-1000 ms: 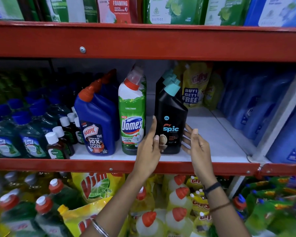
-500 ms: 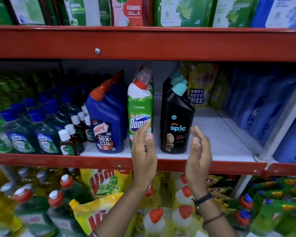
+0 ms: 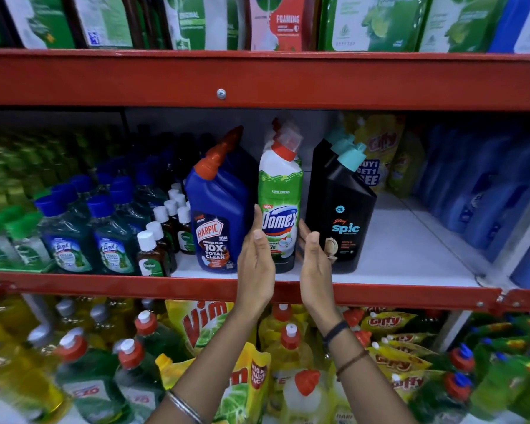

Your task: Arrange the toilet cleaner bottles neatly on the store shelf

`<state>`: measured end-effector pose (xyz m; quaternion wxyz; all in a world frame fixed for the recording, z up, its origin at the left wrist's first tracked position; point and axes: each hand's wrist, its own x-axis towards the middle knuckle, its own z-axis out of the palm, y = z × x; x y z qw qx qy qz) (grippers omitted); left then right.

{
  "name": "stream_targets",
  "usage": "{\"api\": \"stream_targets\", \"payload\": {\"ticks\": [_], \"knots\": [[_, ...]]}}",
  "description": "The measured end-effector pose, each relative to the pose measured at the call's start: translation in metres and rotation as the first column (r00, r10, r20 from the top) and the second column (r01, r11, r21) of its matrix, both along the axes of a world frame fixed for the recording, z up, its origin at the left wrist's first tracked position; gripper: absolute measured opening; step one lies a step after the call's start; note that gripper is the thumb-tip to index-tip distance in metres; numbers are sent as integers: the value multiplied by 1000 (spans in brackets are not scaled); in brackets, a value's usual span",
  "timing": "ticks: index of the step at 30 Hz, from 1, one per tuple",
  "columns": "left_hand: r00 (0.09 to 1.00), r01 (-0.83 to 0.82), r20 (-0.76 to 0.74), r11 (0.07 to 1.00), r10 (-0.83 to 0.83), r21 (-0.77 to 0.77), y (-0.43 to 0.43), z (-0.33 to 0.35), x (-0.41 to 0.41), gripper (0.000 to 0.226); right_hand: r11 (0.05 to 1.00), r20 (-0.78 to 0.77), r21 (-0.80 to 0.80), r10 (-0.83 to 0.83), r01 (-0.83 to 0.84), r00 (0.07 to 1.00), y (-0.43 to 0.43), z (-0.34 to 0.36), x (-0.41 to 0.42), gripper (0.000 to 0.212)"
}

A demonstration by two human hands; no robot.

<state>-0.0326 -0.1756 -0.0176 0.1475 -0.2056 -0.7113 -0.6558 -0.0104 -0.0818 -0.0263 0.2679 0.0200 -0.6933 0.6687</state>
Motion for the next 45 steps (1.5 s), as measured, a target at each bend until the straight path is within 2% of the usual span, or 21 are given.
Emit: {"api": "stream_targets", "payload": {"ticks": [2,4,9,12,13,16,18,20,23,25,26,29,32,37,42,45], "knots": [[1000,4,5,1000,-4,-9,-1,-2,-1,79,1000,-15,-24,-8,8,1000,0,-2,-1,78],[1000,4,4,1000,-4,-22,-1,-2,0,74,999,-23,-33,-23,23,999,0,-3,-2,81],[1000,9,3,1000,-9,-23,-3,-2,-1,72,999,-18,-22,-34,33,999,0,-3,-1,75],[1000,15,11,1000,-16,3,-5,-3,0,66,1000,-27,-5,-28,28,999,-5,1,5,57],[1000,14,6,1000,-14,25,-7,-4,2,61,999,-49,-6,-42,42,998,-8,0,8,55],[997,-38,-56,984,48,173,-18,-6,13,45,975,-175,20,-216,222,961,-21,-12,16,55],[976,-125,-135,944,173,304,-30,-6,19,44,975,-264,53,-195,216,945,-30,-21,19,53],[956,-190,-147,916,254,353,-43,-2,16,48,986,-247,110,-96,126,964,-43,-21,16,53],[961,-250,-44,931,271,265,-60,2,0,47,997,-109,75,36,-28,993,-65,-15,3,58],[960,-271,-19,941,280,203,-69,2,-9,54,997,-37,53,63,-61,997,-76,-11,-7,59],[960,-275,-5,946,280,170,-73,1,-13,58,997,-19,46,63,-62,998,-80,-10,-12,59],[966,-256,54,961,252,101,-81,1,-17,50,999,18,4,34,-34,999,-87,-8,-20,64],[976,-217,56,973,213,76,-85,4,-15,52,1000,51,4,3,-4,999,-91,-7,-24,84],[977,-202,81,978,199,43,-88,2,-15,78,1000,57,5,-26,26,998,-93,-4,-26,89],[980,-186,80,982,183,33,-91,2,-17,54,999,55,17,-33,32,998,-97,-1,-25,70],[976,-215,35,975,213,59,-90,7,-10,51,998,36,-3,-62,63,997,-97,-2,-20,72]]}}
